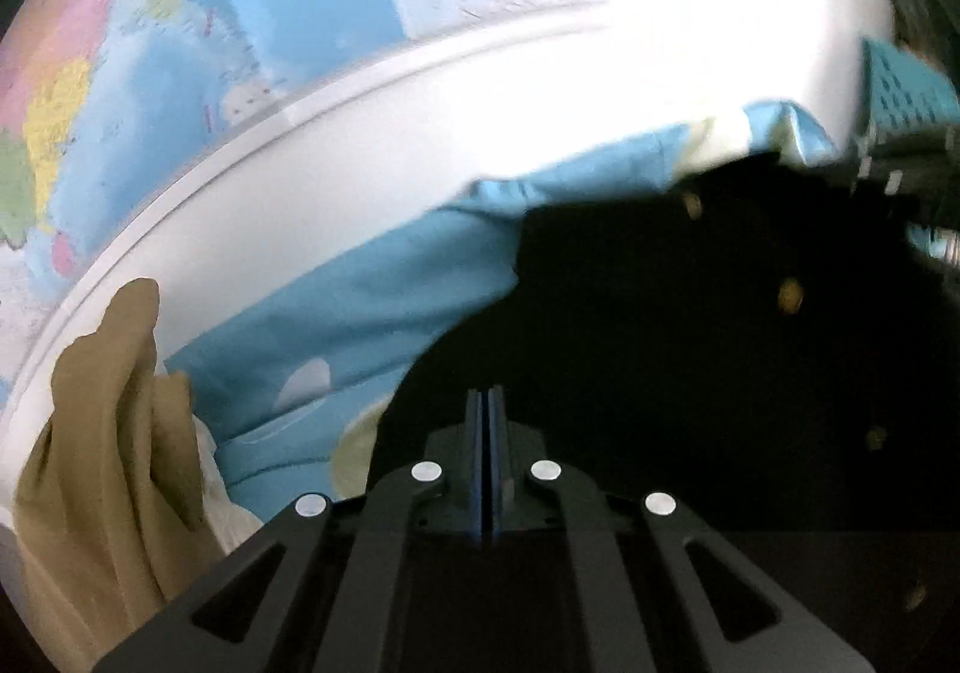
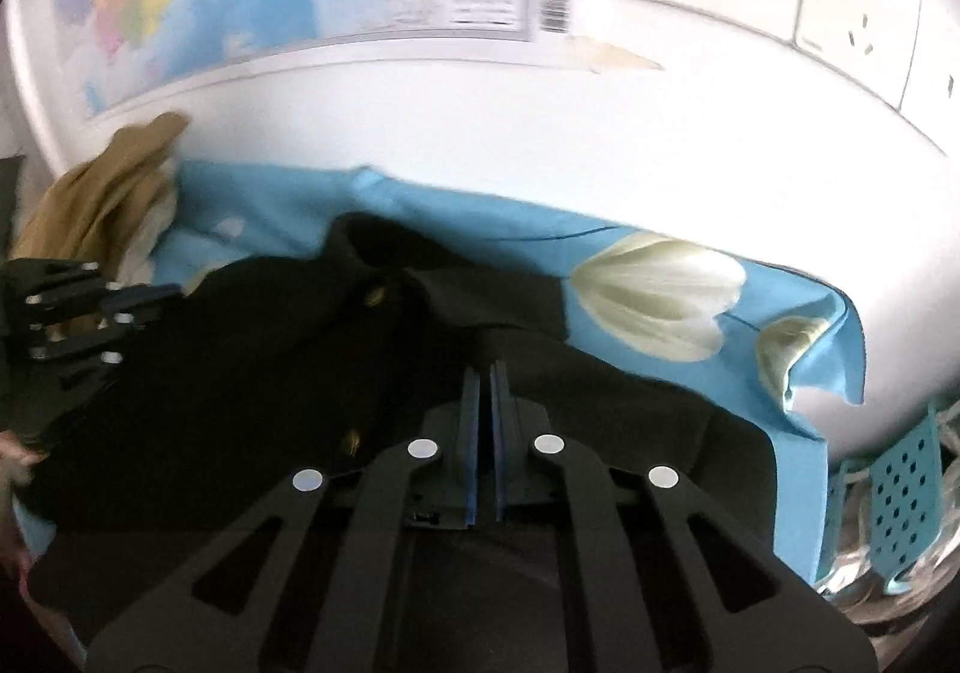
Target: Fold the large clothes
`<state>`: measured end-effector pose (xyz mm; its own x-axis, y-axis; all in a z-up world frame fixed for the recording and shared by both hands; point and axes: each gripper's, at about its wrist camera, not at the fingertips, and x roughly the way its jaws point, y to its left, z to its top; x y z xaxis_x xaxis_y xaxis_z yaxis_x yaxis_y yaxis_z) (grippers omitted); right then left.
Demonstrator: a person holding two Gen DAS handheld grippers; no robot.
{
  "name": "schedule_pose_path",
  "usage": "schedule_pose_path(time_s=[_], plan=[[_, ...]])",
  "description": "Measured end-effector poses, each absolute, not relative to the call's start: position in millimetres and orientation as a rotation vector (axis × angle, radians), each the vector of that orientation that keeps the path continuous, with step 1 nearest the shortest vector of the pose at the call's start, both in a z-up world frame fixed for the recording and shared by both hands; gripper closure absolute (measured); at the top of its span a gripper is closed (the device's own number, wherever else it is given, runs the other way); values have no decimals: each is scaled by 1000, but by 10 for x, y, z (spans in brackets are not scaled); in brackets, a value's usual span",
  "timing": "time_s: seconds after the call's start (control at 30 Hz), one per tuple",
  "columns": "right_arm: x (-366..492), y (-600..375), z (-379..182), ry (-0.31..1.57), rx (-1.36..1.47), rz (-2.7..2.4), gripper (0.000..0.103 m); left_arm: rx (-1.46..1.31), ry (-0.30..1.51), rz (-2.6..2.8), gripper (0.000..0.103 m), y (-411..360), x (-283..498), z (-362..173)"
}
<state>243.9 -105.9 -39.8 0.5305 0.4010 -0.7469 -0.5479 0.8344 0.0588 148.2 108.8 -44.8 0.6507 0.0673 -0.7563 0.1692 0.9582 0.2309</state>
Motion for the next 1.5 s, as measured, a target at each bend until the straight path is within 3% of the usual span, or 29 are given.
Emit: schedule_pose_path(time_s=[0.07, 0.1, 0.13, 0.2, 0.27, 0.3, 0.37, 0.4, 0.47, 0.5, 0.7, 0.77, 1.07, 1.1, 1.17, 1.2, 1.3, 1.37, 1.4, 1.43, 1.5], plan=[[2579, -997, -627, 911, -188, 545, 100, 288, 879, -42, 101, 1096, 1539, -458], [2612, -966, -740, 941, -203, 541, 100, 289, 896, -53, 92, 1092, 1533, -478], [2626, -954, -831, 953, -228, 534, 97, 280, 918, -76, 66, 1091, 1516, -500], [2585, -955, -900, 950, -255, 533, 90, 243, 973, -174, 23, 1116, 1386, -561], [2548, -1040, -839, 940, -234, 526, 62, 271, 962, -255, 23, 1103, 1165, -586], [2522, -1143, -769, 939, -203, 519, 37, 317, 967, -257, 23, 1076, 1063, -629], [2390, -1355, -597, 907, -151, 543, 33, 405, 961, -240, 29, 1010, 918, -718], [2272, -1452, -508, 899, -136, 561, 33, 448, 966, -209, 43, 1035, 899, -799], [1984, -1717, -359, 876, -90, 607, 32, 496, 959, -112, 48, 1048, 860, -900], [1830, -1826, -313, 866, -79, 623, 32, 502, 938, -77, 58, 1054, 842, -883], [525, -2531, -290, 799, -68, 678, 20, 438, 762, -154, 40, 946, 172, -439], [93, -2782, -396, 801, -37, 688, 20, 458, 703, -296, 29, 790, -240, -292], [-1040, -3064, -942, 832, 48, 686, 20, 517, 660, -822, 22, -29, -1449, -439], [-1038, -3014, -1001, 835, 33, 666, 24, 549, 666, -835, 22, -108, -1518, -520], [-954, -2879, -1114, 844, 9, 635, 46, 607, 689, -826, 22, -273, -1548, -667], [-877, -2845, -1137, 843, 17, 610, 65, 630, 700, -807, 22, -337, -1528, -726], [-718, -2901, -1096, 815, 109, 602, 91, 633, 756, -782, 21, -384, -1433, -865], [-678, -2978, -917, 760, 145, 582, 96, 597, 769, -780, 25, -326, -1348, -836], [-678, -3043, -787, 728, 179, 579, 96, 567, 779, -784, 32, -299, -1330, -794], [-705, -3120, -640, 689, 213, 589, 97, 535, 790, -782, 47, -241, -1265, -742], [-802, -3240, -379, 630, 228, 575, 97, 426, 827, -802, 64, -64, -1169, -630]])
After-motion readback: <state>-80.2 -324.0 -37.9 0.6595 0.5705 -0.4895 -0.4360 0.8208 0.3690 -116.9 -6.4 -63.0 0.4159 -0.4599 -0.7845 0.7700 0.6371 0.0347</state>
